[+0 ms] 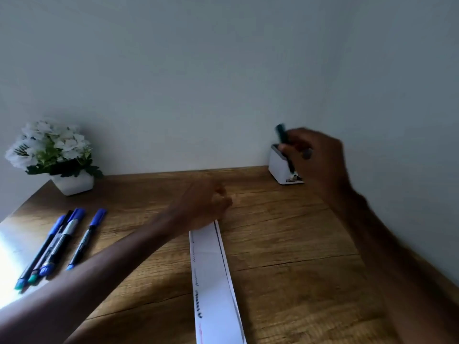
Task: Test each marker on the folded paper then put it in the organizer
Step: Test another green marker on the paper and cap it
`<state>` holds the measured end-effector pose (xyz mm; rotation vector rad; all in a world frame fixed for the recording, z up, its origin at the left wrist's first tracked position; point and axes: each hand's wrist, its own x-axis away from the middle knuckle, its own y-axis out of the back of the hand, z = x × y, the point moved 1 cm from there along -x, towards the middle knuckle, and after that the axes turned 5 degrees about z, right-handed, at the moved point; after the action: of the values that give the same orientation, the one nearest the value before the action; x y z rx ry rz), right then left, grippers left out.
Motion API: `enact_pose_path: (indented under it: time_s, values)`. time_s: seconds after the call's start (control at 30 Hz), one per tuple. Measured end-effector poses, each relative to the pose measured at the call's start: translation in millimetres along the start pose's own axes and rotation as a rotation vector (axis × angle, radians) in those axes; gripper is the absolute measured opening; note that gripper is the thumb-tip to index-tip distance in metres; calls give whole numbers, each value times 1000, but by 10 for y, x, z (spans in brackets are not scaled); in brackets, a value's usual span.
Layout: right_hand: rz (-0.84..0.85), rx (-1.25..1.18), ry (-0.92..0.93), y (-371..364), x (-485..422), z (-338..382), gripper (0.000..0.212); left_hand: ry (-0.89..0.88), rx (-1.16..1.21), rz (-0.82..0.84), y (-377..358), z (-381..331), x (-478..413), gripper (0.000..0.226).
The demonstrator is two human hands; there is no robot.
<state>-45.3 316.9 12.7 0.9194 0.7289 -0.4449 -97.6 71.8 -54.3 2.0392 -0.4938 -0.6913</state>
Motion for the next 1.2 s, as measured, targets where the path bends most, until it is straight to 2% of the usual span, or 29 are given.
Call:
enact_pose_path:
  time_s: [0.07,0.13,0.23,0.3,0.4,0.5,0.93,1.2]
  values:
    - [-210,-45,-57,158,-29,-157,22,-35,-74,80,-71,91,20,48]
    - [-364,-17,-74,287,-49,-344,22,-65,-127,87,-100,136,23,59]
    - [-485,-42,-99,412,-60,-647,22,-78,-169,100,-121,154,7,65]
    - [-516,-53,-123,431,-50,-828,25,-74,-173,115,-130,134,19,56]
    - [-513,-71,-148,406,-33,-1012,24,-83,-221,113,-148,111,29,40]
    - [-466,-78,-178,328,-22,-1149,22,-101,-249,99,-145,86,31,35]
    - [-312,71,-218,94,-74,-1470,23,-103,-213,90,-222,163,9,33]
    - [-309,76,-244,104,-51,-1316,37,-145,-225,77,-254,212,-11,33]
